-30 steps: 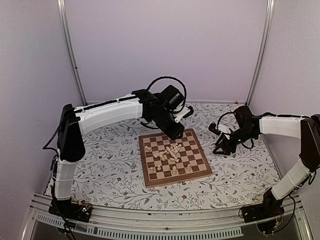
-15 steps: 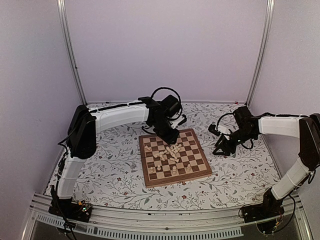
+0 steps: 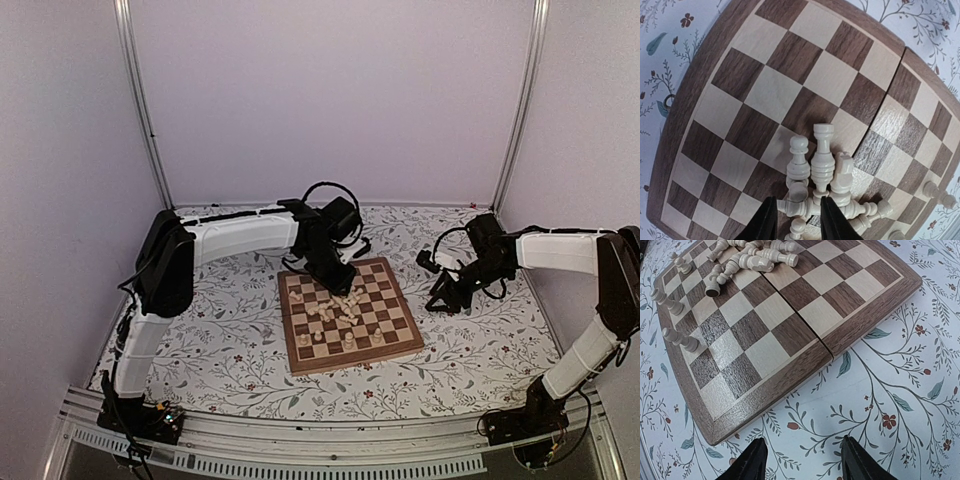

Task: Set up the chess pieces on the board
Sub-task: Pick up the chess piece from the chessboard.

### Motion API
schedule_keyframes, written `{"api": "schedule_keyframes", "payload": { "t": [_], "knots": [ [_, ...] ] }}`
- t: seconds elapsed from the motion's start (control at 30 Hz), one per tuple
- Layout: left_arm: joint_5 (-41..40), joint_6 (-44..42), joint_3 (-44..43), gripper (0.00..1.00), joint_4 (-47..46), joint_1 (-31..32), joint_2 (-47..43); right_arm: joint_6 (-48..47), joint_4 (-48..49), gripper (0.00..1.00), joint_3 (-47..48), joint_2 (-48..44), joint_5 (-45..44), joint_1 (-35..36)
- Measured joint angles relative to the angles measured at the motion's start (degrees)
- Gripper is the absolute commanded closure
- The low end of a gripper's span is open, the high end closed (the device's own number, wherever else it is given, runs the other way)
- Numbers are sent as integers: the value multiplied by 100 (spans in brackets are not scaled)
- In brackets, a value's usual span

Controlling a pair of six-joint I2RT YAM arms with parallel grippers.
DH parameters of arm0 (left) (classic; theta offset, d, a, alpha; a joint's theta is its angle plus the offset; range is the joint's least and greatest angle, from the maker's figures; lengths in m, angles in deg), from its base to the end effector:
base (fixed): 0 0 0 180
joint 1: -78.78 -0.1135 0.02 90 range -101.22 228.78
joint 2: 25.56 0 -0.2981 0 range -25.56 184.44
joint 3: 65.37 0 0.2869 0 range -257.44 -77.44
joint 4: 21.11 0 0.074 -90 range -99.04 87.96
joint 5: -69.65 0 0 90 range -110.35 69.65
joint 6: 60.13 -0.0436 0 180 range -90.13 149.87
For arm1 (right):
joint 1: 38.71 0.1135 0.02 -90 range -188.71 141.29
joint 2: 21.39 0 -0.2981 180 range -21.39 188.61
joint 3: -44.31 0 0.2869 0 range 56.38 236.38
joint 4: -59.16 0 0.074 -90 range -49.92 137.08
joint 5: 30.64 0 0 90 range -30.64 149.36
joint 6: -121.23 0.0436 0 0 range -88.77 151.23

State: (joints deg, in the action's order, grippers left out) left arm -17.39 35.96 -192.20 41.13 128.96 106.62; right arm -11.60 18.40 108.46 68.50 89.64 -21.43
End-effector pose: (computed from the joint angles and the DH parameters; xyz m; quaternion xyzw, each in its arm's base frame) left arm 0.3509 -0.4244 0.1990 0.3727 0.9070 -0.1139 0.1594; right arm 0.3013 0.1168 0.1846 -0.5194 0.7914 0.2059 0.2482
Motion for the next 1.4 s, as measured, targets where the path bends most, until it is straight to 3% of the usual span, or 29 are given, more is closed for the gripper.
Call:
{"api": "schedule_keyframes", "payload": {
  "t": [0.57,0.83,1.07,1.4],
  "knots": [
    [57,13,7,77,-140,-63,144,-11,-7,45,0,24,-2,35],
    [109,-15,-31,89,-173,-122,326,-11,-4,45,0,42,-4,35],
    [39,-48,-31,93,-179,-144,317,-11,-9,45,0,61,-22,76],
    [33,-254,184,94,-260,-181,-238,-11,-24,45,0,72,-101,111]
  ]
}}
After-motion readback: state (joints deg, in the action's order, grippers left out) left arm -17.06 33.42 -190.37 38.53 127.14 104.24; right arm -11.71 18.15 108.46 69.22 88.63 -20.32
